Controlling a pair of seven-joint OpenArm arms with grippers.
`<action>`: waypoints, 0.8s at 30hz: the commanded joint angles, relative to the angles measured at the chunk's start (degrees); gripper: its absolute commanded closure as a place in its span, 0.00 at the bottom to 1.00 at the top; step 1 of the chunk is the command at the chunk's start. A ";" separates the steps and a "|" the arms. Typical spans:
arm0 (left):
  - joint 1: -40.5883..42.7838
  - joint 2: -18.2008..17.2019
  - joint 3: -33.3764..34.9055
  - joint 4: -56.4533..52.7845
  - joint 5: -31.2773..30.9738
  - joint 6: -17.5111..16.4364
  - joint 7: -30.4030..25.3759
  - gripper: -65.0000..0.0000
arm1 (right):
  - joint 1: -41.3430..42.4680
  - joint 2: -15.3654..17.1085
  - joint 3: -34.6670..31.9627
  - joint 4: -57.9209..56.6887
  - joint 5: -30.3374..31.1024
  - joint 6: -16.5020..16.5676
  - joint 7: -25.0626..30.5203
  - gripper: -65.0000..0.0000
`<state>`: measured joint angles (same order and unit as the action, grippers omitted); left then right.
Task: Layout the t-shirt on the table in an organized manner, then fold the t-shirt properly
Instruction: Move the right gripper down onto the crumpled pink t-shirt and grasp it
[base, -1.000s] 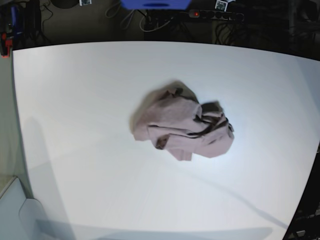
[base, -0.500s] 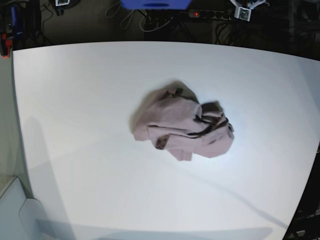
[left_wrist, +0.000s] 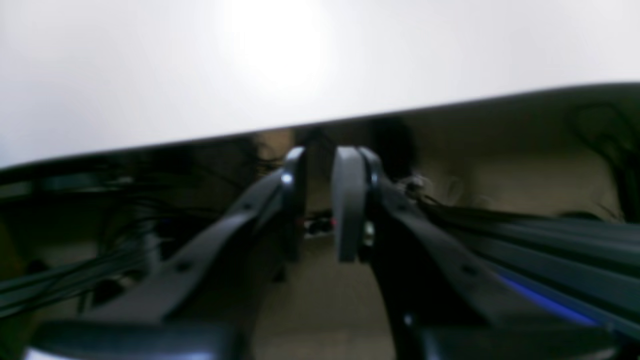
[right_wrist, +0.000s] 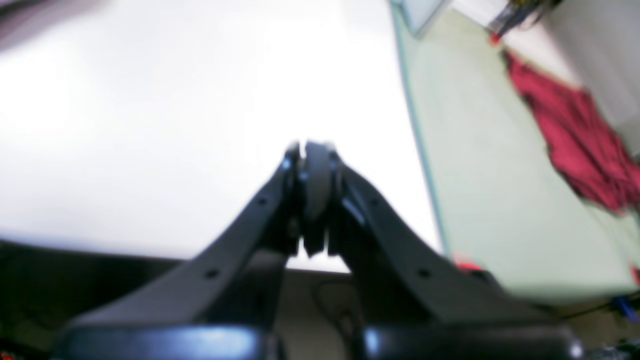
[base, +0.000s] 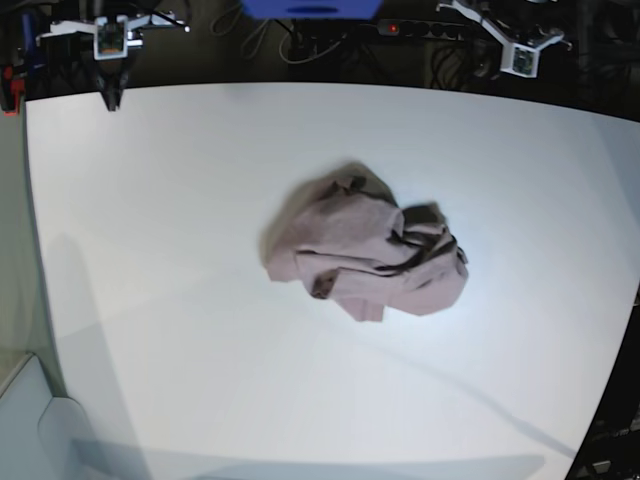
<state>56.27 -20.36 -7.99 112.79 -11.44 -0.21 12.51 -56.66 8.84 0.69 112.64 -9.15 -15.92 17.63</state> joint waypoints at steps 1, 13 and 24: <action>-0.14 -0.43 -1.37 1.27 -0.03 0.34 -1.22 0.84 | 0.36 0.35 -0.73 1.51 -0.22 -0.91 1.05 1.00; -4.71 6.16 -14.91 1.54 -4.69 -0.01 -0.86 0.84 | 21.98 0.43 -23.33 2.13 -0.22 -0.91 -22.16 1.00; -4.80 7.22 -15.97 1.62 -7.68 -0.01 -0.86 0.84 | 38.77 -0.36 -37.74 1.60 -0.22 -0.91 -36.40 0.64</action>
<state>50.85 -12.69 -23.49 113.51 -18.72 -0.62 13.08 -18.13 8.69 -37.04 113.32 -8.88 -15.94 -20.62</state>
